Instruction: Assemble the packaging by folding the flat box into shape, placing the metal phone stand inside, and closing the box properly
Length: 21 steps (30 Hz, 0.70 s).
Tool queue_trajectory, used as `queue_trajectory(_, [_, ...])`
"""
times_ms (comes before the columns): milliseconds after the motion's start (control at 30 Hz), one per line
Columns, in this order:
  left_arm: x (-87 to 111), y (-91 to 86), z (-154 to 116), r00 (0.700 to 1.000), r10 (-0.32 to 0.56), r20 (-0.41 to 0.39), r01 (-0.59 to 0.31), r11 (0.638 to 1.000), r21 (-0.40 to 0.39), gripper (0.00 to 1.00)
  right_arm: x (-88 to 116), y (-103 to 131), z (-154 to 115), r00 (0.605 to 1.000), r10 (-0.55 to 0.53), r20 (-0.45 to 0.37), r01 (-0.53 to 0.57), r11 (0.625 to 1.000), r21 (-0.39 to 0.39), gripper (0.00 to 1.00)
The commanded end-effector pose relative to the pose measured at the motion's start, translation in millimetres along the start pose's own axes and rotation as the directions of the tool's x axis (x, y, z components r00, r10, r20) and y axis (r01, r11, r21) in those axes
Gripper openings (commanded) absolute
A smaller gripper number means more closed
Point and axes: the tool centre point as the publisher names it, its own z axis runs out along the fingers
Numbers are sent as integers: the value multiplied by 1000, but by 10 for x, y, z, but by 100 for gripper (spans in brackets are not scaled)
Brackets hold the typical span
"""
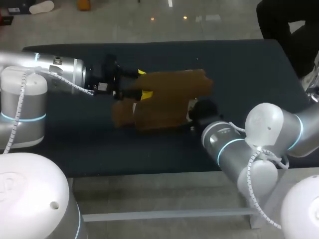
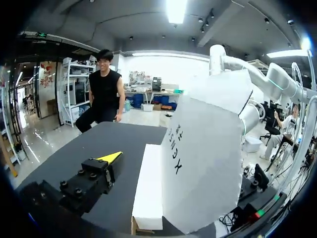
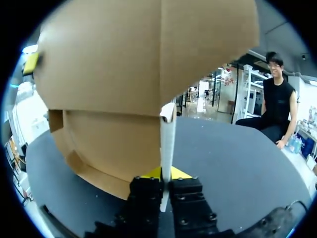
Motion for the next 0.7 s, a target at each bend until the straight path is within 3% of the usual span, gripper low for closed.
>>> queue_trajectory(33, [183, -116, -219, 997, 23, 79, -20, 999, -34, 100, -112, 92, -41, 997, 11, -71, -9, 1000, 20, 0])
queue_trajectory(567, [375, -348, -711, 977, 130, 167, -117, 989, -88, 100, -205, 119, -142, 956, 30, -292, -39, 999, -27, 0])
queue_trajectory(700, [409, -375, -795, 973, 153, 171, -136, 985, -106, 100, -199, 137, -150, 942, 24, -335, -28, 1000, -5, 0])
